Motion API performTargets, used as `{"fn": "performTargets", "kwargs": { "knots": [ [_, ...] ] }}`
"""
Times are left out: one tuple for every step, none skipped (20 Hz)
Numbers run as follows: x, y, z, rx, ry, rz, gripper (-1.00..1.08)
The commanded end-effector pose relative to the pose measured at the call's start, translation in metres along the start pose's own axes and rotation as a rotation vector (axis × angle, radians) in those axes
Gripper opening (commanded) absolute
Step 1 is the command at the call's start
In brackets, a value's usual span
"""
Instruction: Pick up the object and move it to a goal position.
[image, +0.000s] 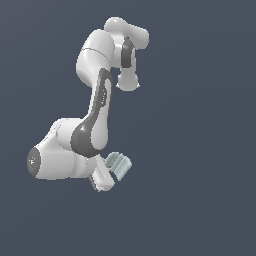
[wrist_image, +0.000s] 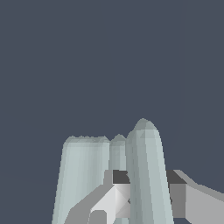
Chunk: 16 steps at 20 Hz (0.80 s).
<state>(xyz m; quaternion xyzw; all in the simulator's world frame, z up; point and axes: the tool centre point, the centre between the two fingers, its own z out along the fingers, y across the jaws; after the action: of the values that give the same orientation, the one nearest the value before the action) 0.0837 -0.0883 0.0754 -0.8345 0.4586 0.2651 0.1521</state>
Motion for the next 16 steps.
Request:
{"fn": "performTargets", "kwargs": {
  "knots": [
    [0.003, 0.0, -0.015, -0.015, 0.087, -0.007, -1.0],
    [0.004, 0.0, -0.021, -0.021, 0.122, -0.009, -1.0],
    [0.005, -0.001, -0.027, -0.027, 0.157, -0.011, -1.0],
    [0.006, -0.001, -0.033, -0.032, 0.192, -0.013, -1.0],
    [0.006, -0.001, -0.038, -0.038, 0.226, -0.015, -1.0],
    [0.006, -0.002, -0.044, -0.044, 0.26, -0.017, -1.0],
    [0.006, -0.002, -0.05, -0.05, 0.294, -0.019, -1.0],
    [0.006, -0.003, -0.055, -0.056, 0.328, -0.02, -1.0],
    [0.006, -0.003, -0.061, -0.062, 0.362, -0.022, -1.0],
    [0.005, -0.004, -0.067, -0.067, 0.395, -0.024, -1.0],
    [0.004, -0.004, -0.072, -0.073, 0.429, -0.026, -1.0],
    [0.004, -0.005, -0.077, -0.079, 0.462, -0.028, -1.0],
    [0.002, -0.006, -0.082, -0.084, 0.494, -0.029, -1.0],
    [0.001, -0.006, -0.087, -0.09, 0.524, -0.031, -1.0],
    [0.0, -0.007, -0.091, -0.095, 0.552, -0.032, -1.0],
    [-0.001, -0.008, -0.095, -0.099, 0.579, -0.033, -1.0]
  ]
}}
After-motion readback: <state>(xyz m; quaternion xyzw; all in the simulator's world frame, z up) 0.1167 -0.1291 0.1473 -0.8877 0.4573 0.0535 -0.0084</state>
